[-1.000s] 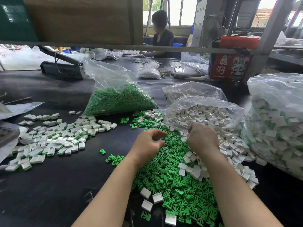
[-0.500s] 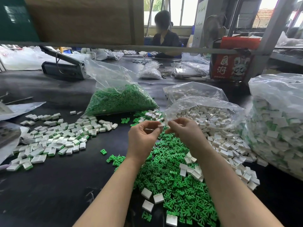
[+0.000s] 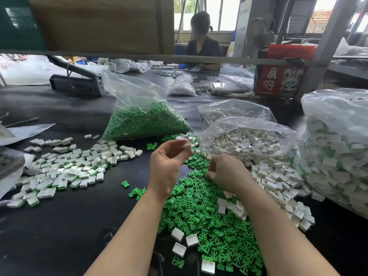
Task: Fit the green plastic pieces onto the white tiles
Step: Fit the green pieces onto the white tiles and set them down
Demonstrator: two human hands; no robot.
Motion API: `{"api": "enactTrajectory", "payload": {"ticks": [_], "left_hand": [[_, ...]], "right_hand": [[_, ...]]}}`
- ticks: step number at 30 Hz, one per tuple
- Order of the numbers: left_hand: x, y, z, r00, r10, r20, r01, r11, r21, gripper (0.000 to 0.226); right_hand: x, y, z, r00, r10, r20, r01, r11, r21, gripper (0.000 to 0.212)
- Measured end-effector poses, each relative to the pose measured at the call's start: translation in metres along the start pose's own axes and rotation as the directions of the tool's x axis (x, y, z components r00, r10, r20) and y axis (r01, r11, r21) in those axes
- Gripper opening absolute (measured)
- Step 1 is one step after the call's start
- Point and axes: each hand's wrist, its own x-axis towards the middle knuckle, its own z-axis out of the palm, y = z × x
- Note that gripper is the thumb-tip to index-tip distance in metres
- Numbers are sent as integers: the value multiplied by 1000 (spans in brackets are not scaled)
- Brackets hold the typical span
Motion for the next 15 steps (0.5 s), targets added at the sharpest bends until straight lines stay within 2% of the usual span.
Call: {"api": "enactTrajectory", "payload": {"ticks": [3, 6, 8, 10, 12, 15], "left_hand": [[1, -2, -1, 1000, -19, -1, 19, 1000, 24, 16], [2, -3, -2, 999, -43, 5, 43, 999, 30, 13], [2, -3, -3, 998, -54, 23, 53, 999, 6, 15], [2, -2, -2, 997, -66, 46, 68, 997, -33, 15], [1, -3, -1, 996, -76, 55, 79, 996, -48, 17], [1, -3, 0, 997, -73, 40, 74, 997, -33, 15]], "right_hand": [[1, 2, 2, 999, 3, -47, 0, 997, 77, 16], [0, 4, -1, 993, 51, -105, -6, 923, 386, 15], [-3, 1, -6, 991, 76, -112, 13, 770, 638, 11], [-7, -4, -14, 993, 92, -78, 18, 524, 851, 6], [-9, -7, -21, 996, 88, -24, -4, 313, 950, 19], [-11, -10, -28, 998, 61, 7, -15, 138, 990, 42]]}}
